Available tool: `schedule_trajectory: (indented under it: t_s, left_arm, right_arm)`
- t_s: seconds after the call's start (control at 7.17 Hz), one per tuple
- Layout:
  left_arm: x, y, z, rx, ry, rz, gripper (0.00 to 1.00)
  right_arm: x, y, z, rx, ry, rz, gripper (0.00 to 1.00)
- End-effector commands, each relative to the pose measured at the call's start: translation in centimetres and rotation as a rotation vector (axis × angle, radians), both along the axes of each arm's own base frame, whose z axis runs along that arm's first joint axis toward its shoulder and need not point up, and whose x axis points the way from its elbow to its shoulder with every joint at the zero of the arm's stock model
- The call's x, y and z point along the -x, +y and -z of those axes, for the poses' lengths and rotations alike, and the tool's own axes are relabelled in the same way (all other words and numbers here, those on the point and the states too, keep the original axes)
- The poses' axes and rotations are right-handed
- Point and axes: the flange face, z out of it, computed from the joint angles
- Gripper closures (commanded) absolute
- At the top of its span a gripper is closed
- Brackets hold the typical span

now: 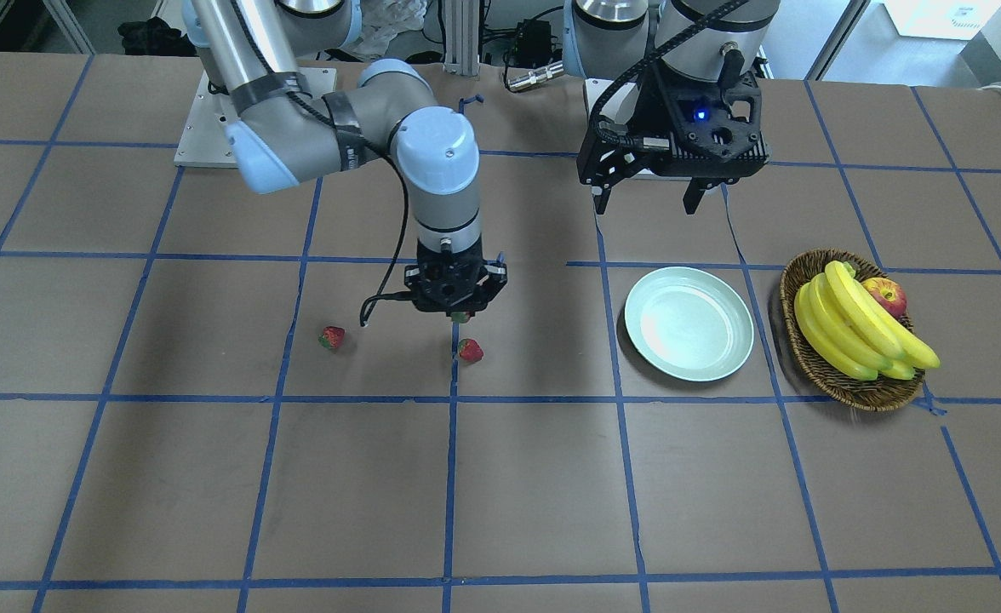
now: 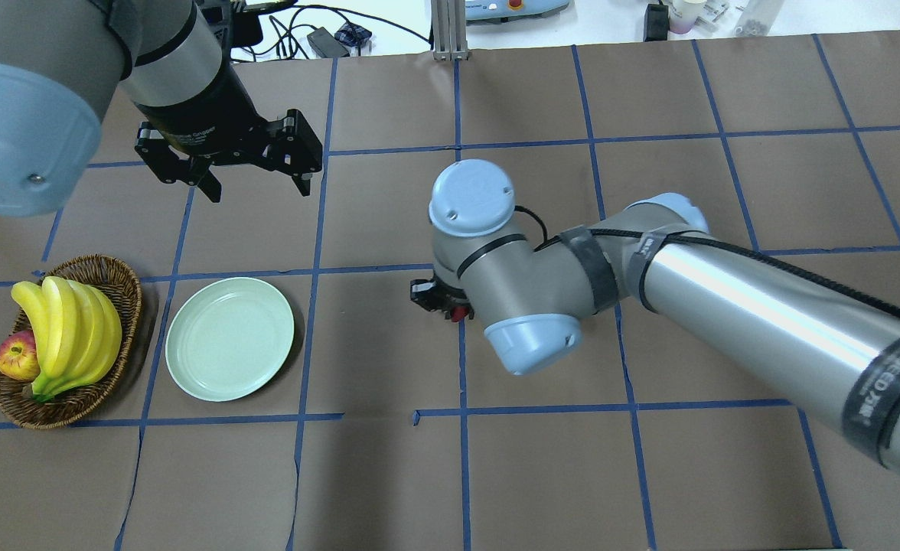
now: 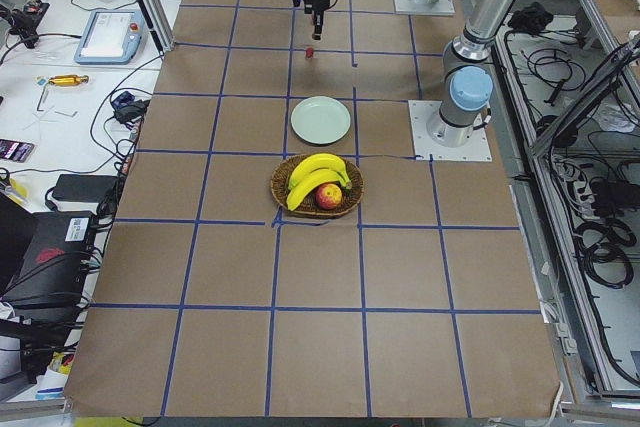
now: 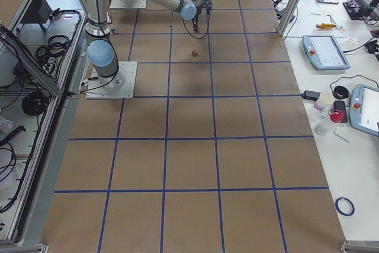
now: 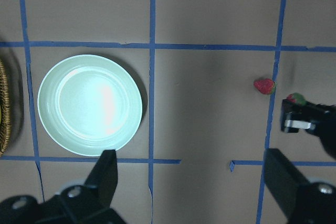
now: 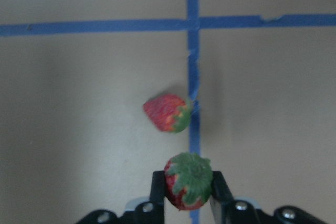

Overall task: Collect all strawberries into plate
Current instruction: 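Carry the strawberry with the right gripper toward the plate and release it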

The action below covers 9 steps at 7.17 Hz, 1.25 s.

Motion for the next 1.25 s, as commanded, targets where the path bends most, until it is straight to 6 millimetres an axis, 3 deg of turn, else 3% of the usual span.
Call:
schedule_trajectory:
  t_s: [0.0, 0.14, 0.28, 0.42, 0.56, 0.7, 0.98, 1.12]
  left_arm:
    - [0.0, 0.0, 0.0, 0.000, 0.000, -0.001, 0.00]
    - [0.0, 0.0, 0.0, 0.000, -0.001, 0.000, 0.00]
    - [0.0, 0.0, 0.0, 0.000, -0.001, 0.000, 0.00]
    - [0.0, 0.0, 0.0, 0.000, -0.001, 0.002, 0.00]
    - [0.0, 0.0, 0.0, 0.000, -0.001, 0.005, 0.00]
    - [0.0, 0.0, 0.0, 0.000, -0.001, 0.002, 0.00]
    - [0.0, 0.0, 0.1, -0.001, -0.003, 0.003, 0.00]
    - [0.0, 0.0, 0.1, -0.003, -0.003, -0.001, 0.00]
  right_arm:
    - [-3.7, 2.0, 3.7, -0.045, -0.041, -0.035, 0.92]
    - [-3.6, 2.0, 4.1, -0.048, -0.034, -0.035, 0.86]
    - [-3.6, 1.6, 3.7, -0.032, -0.031, -0.033, 0.20]
    - [-3.4, 1.6, 3.4, -0.026, -0.029, -0.042, 0.00]
    - [-2.6, 1.1, 2.7, -0.015, -0.029, -0.028, 0.00]
    - [-0.3, -0.2, 1.1, 0.042, 0.043, 0.010, 0.00]
    - [9.4, -4.5, -0.7, -0.040, 0.158, 0.158, 0.00]
    - [12.9, -6.3, -0.5, -0.051, 0.158, 0.180, 0.00]
